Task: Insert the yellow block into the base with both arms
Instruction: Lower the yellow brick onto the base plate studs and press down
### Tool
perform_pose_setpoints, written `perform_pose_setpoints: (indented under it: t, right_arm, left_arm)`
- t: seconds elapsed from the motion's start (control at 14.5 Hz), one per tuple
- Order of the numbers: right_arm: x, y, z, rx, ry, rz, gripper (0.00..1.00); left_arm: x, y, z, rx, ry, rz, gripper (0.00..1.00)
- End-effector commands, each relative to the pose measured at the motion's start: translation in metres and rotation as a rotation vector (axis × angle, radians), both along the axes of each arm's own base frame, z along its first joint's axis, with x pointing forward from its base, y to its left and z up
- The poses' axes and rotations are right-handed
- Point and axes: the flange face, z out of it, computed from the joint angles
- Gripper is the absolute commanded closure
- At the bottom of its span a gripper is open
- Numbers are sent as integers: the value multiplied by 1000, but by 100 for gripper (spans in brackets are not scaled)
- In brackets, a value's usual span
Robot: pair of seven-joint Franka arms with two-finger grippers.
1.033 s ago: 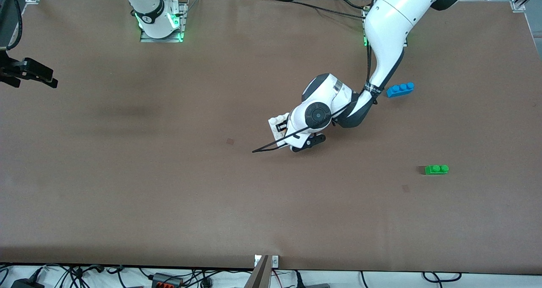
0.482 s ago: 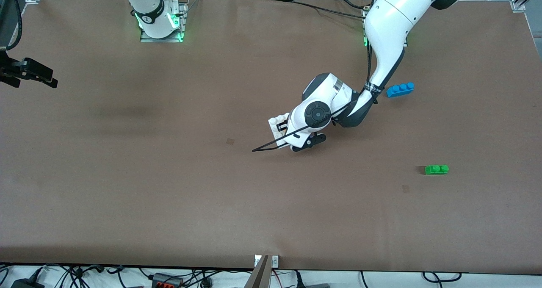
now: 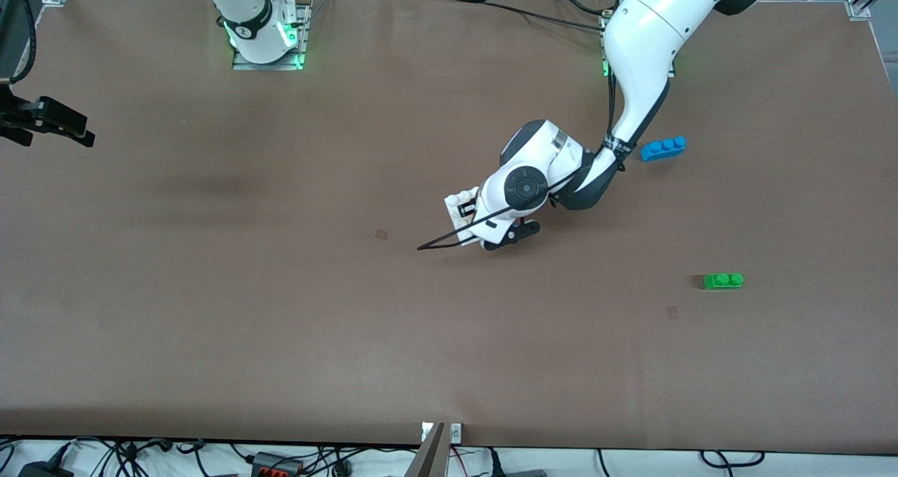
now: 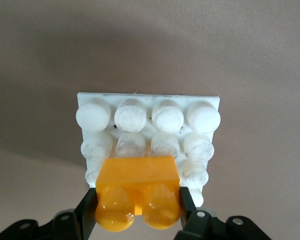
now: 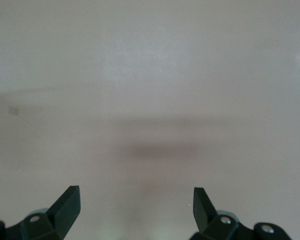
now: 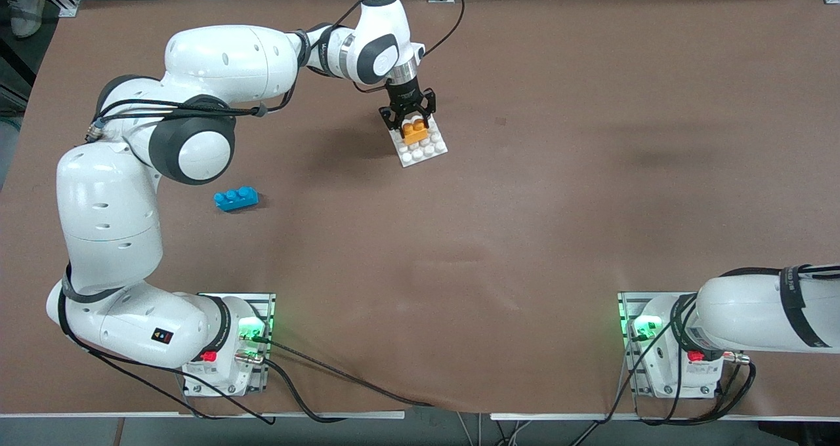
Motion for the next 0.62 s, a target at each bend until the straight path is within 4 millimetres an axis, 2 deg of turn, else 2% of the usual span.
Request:
perform_pose_setpoints:
  t: [0.0,0.55]
  right_arm:
    - [2,-2,3,-1,-1,-8,0]
    - [2,-2,4,-3,-7,-10,0]
  left_arm:
    - [-14,-10,7,1,-12,2,51]
    - [-13,-6,5,2,-14,-14,51]
